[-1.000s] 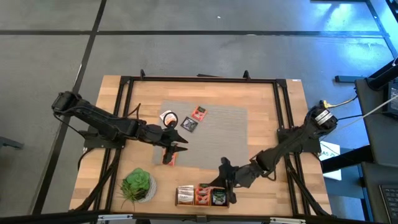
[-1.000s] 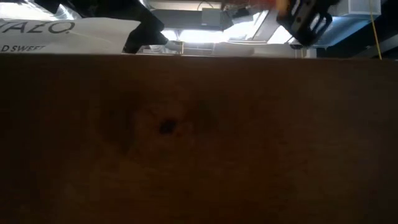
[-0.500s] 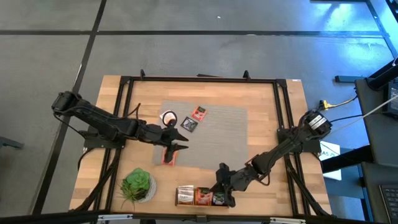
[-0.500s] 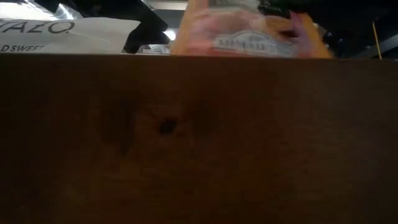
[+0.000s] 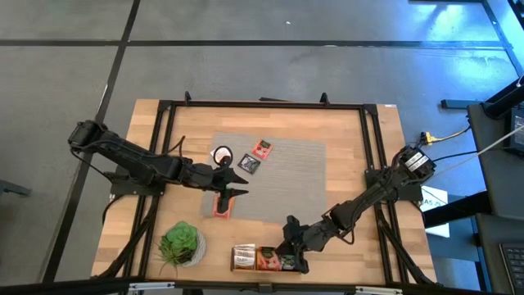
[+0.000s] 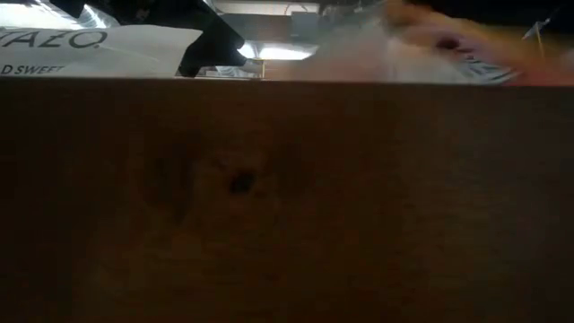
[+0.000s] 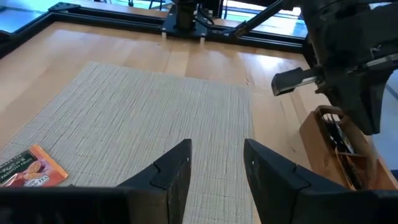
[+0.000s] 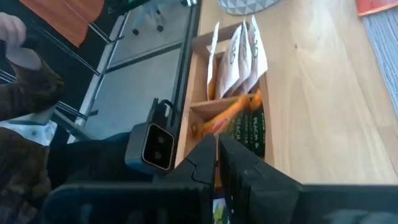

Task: Pick & Place Tea
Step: Put the orange tea bag into the middle section of the wooden organizer

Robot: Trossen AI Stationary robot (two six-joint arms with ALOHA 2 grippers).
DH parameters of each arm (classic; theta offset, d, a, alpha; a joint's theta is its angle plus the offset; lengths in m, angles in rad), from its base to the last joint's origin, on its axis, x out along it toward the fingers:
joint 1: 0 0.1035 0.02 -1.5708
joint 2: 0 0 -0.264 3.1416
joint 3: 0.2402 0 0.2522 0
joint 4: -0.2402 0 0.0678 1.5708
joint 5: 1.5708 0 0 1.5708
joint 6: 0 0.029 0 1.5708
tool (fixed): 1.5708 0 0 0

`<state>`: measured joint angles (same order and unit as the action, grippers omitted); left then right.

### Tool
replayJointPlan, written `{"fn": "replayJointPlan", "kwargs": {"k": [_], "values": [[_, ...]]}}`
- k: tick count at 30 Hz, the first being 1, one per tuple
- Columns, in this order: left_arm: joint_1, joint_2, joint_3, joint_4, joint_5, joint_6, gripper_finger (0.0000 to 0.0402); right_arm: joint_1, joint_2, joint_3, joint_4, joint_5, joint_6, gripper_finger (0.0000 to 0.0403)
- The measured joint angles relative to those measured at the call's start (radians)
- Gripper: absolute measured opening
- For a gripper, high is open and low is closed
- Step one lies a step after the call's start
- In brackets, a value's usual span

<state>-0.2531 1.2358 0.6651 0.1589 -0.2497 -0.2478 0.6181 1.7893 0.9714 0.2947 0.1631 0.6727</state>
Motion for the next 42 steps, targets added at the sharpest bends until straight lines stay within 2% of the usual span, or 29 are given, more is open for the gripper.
{"fn": "replayJointPlan", "kwargs": {"k": [7, 11, 15, 18, 22, 24, 28, 30, 32, 38, 42], "values": [[0.000, 0.000, 0.000, 0.000, 0.000, 0.000, 0.0143, -0.017, 0.000, 0.000, 0.005, 0.031, 0.002, 0.0008], [0.000, 0.000, 0.000, 0.005, 0.000, -0.029, 0.0143, -0.022, 0.000, 0.000, 0.002, -0.002, 0.002, 0.0007], [-0.001, 0.020, 0.001, 0.071, 0.072, -0.089, 0.0144, -0.041, -0.006, 0.000, 0.015, -0.172, -0.086, 0.0024], [-0.002, 0.066, 0.002, 0.211, 0.176, -0.058, 0.0144, -0.063, -0.007, 0.000, 0.015, -0.314, -0.188, 0.0039], [0.000, 0.172, 0.012, 0.401, 0.351, -0.068, 0.0143, -0.099, -0.007, 0.000, 0.009, -0.455, -0.203, 0.0060], [0.000, 0.228, 0.032, 0.424, 0.416, -0.069, 0.0143, -0.121, -0.007, 0.000, 0.005, -0.503, -0.202, 0.0072], [-0.004, 0.327, 0.084, 0.425, 0.461, -0.071, 0.0143, -0.171, -0.046, -0.002, -0.049, -0.605, -0.200, 0.0084], [-0.007, 0.362, 0.109, 0.423, 0.476, -0.071, 0.0143, -0.178, -0.101, -0.004, -0.109, -0.590, -0.266, 0.0085], [-0.008, 0.392, 0.137, 0.424, 0.504, -0.071, 0.0143, -0.171, -0.171, -0.032, -0.141, -0.531, -0.323, 0.0086], [-0.030, 0.485, 0.239, 0.411, 0.576, -0.011, 0.0143, -0.116, -0.438, -0.218, -0.166, -0.226, -0.364, 0.0086], [-0.040, 0.558, 0.318, 0.327, 0.582, 0.006, 0.0143, -0.097, -0.565, -0.321, -0.163, -0.068, -0.364, 0.0086]]}}
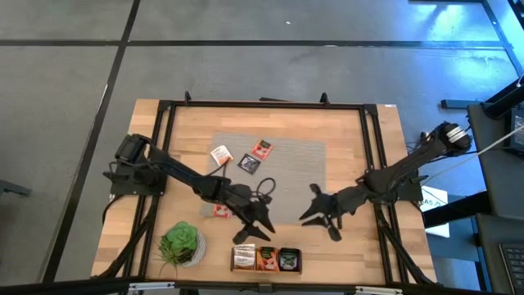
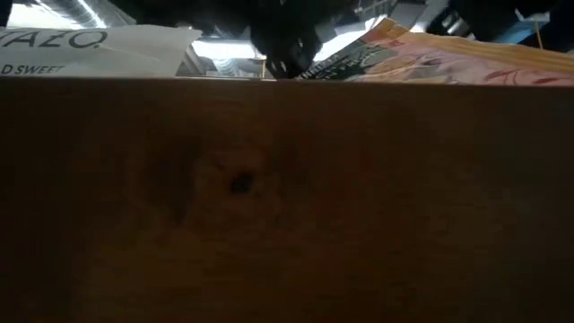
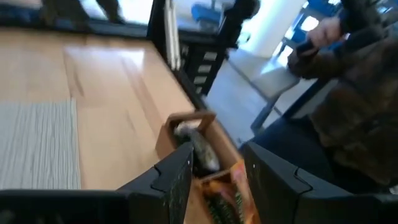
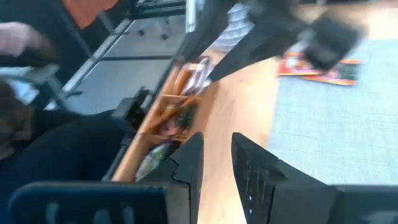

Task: Pick & Place Tea
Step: Put the orange tea bag into the middle section of the wooden organizer

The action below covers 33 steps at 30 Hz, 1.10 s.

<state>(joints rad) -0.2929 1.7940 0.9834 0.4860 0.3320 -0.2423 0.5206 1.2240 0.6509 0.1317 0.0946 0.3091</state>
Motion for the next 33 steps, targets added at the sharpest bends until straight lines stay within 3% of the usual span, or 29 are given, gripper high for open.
{"fn": "replayJointPlan", "kwargs": {"k": [7, 16, 21, 26, 30, 33], "values": [[-0.009, 0.080, 0.051, -0.032, -0.018, -0.019, 0.0143, 0.001, -0.057, -0.109, 0.061, 0.044, 0.027, 0.0086], [-0.030, 0.098, 0.051, -0.042, 0.002, -0.164, 0.0143, 0.001, -0.053, -0.119, 0.060, 0.038, 0.076, 0.0086], [-0.075, 0.112, 0.050, -0.033, -0.007, -0.148, 0.0143, 0.001, -0.053, -0.119, 0.060, 0.038, 0.075, 0.0086], [-0.110, 0.121, 0.050, -0.008, -0.040, -0.128, 0.0143, 0.001, -0.053, -0.119, 0.077, 0.037, 0.048, 0.0086], [-0.125, 0.127, 0.051, -0.014, -0.144, -0.121, 0.0143, 0.001, -0.053, -0.119, 0.091, 0.037, 0.047, 0.0086], [-0.125, 0.126, 0.051, -0.026, -0.164, -0.113, 0.0143, 0.001, -0.053, -0.119, 0.089, 0.037, 0.046, 0.0086]]}}
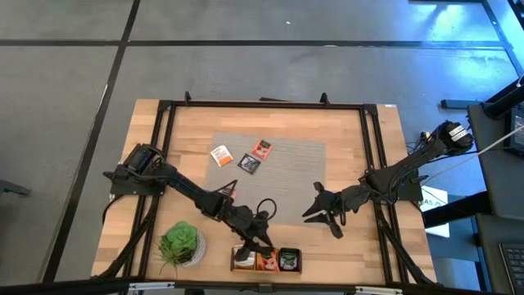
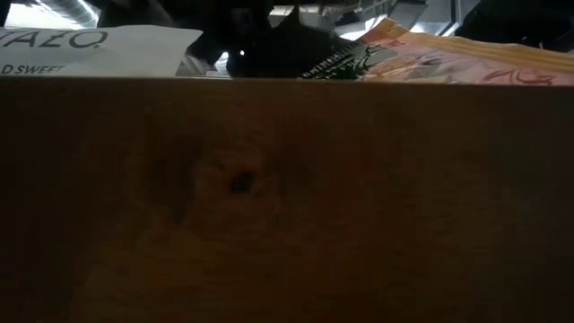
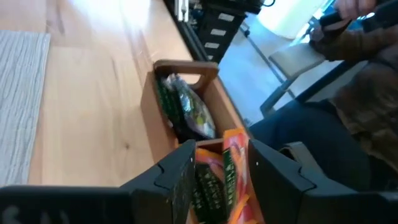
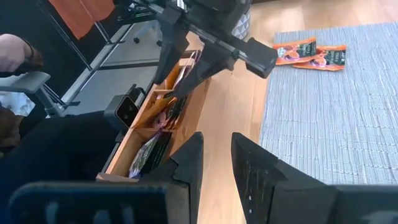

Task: Pick & Place Tea
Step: Put the orange tea bag into the middle section of the wooden organizer

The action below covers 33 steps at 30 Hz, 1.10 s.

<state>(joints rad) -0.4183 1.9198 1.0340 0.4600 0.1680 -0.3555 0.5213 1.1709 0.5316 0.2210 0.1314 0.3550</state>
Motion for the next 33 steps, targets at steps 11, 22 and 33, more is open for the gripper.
{"fn": "replayJointPlan", "kwargs": {"k": [11, 22, 33], "values": [[-0.005, 0.011, 0.000, -0.007, 0.025, 0.001, 0.0143, 0.000, 0.000, 0.000, -0.006, 0.000, 0.000, 0.0086], [-0.012, 0.046, -0.001, 0.002, 0.013, -0.034, 0.0141, 0.000, 0.000, 0.000, -0.009, 0.000, 0.002, 0.0086], [-0.017, 0.054, 0.000, 0.032, 0.030, -0.026, 0.0058, 0.000, 0.000, 0.000, -0.017, 0.000, 0.002, 0.0086]]}}
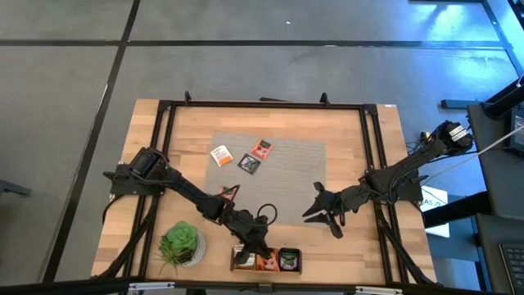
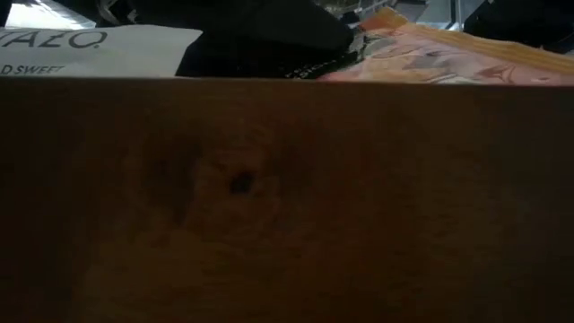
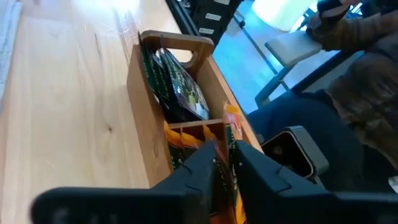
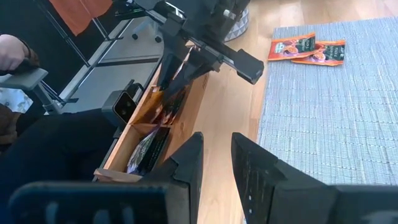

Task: Pick & Place Tea
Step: Put the orange tea bag into the middle section of the wooden organizer

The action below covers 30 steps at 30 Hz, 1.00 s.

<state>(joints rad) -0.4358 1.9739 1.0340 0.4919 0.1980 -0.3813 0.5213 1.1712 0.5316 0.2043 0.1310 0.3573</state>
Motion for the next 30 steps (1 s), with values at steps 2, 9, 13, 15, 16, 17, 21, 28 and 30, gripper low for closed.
{"fn": "replayJointPlan", "kwargs": {"k": [2, 9, 13, 15, 16, 17, 21, 28, 30], "values": [[0.002, 0.000, 0.000, -0.001, 0.004, 0.008, 0.0036, 0.000, 0.000, 0.000, 0.000, 0.000, 0.000, 0.0086], [0.022, 0.000, 0.000, 0.007, 0.017, 0.010, 0.0005, 0.000, 0.000, 0.000, -0.001, 0.000, 0.000, 0.0086], [0.039, 0.000, 0.000, 0.007, 0.072, 0.001, 0.0002, 0.000, 0.000, 0.000, -0.001, 0.000, 0.000, 0.0086], [0.043, 0.000, 0.000, 0.006, 0.086, 0.001, 0.0002, 0.000, 0.000, 0.000, -0.001, 0.000, 0.000, 0.0086], [0.046, -0.004, 0.000, 0.002, 0.097, 0.001, 0.0003, 0.000, 0.000, 0.000, -0.003, 0.000, 0.000, 0.0086], [0.049, -0.010, -0.001, -0.001, 0.112, 0.000, 0.0003, 0.000, 0.000, 0.000, -0.006, 0.000, 0.000, 0.0086], [0.062, -0.018, 0.019, -0.003, 0.159, -0.009, 0.0002, 0.000, 0.000, 0.000, -0.010, 0.000, 0.000, 0.0086], [0.079, -0.021, 0.131, -0.255, 0.224, -0.050, 0.0002, 0.000, 0.000, 0.000, -0.016, 0.000, 0.000, 0.0086], [0.080, -0.021, 0.200, -0.417, 0.232, -0.054, 0.0002, 0.000, 0.000, 0.000, -0.016, 0.000, 0.000, 0.0086]]}}
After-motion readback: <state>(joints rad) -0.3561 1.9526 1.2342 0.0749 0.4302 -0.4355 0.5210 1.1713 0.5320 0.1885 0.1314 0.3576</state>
